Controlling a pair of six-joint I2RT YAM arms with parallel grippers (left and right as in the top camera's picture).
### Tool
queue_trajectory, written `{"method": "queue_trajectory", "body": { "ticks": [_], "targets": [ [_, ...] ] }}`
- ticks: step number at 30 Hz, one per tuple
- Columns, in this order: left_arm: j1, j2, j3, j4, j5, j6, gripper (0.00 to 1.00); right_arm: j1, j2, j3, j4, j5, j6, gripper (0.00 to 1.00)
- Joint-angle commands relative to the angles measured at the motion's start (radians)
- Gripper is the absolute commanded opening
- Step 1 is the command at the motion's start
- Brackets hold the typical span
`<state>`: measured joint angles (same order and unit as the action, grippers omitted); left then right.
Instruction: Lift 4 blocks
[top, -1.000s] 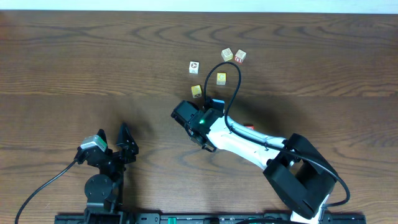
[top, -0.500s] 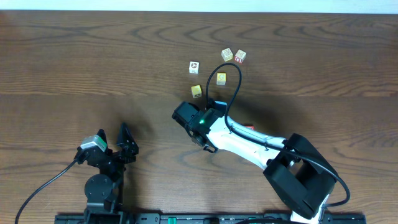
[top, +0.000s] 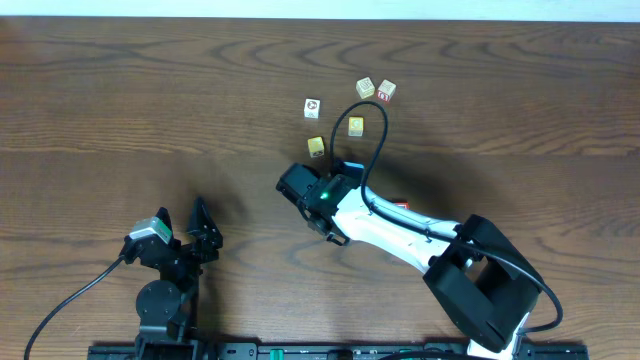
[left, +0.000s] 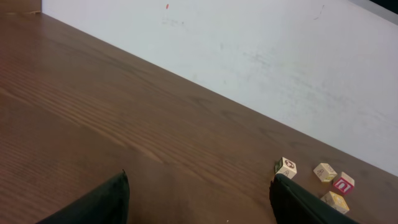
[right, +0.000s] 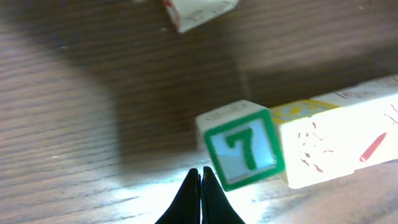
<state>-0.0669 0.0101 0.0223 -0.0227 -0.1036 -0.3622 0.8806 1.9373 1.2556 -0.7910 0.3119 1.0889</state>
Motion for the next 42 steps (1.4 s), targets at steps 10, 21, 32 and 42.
{"method": "queue_trajectory", "body": {
  "ticks": [10,21,32,42],
  "targets": [
    [0.005,-0.006,-0.018,-0.04,-0.01,0.01,0.73,0.061,0.012,0.004,0.081,0.09,-0.196,0.01],
    [0.005,-0.006,-0.018,-0.04,-0.01,0.01,0.73,-0.018,0.012,0.004,0.152,0.095,-0.249,0.01],
    [0.005,-0.006,-0.018,-0.04,-0.01,0.01,0.73,-0.082,0.012,0.004,0.146,0.079,-0.249,0.01],
    [0.005,-0.006,-0.018,-0.04,-0.01,0.01,0.73,-0.08,0.012,0.004,0.096,0.076,-0.191,0.01]
  ]
}}
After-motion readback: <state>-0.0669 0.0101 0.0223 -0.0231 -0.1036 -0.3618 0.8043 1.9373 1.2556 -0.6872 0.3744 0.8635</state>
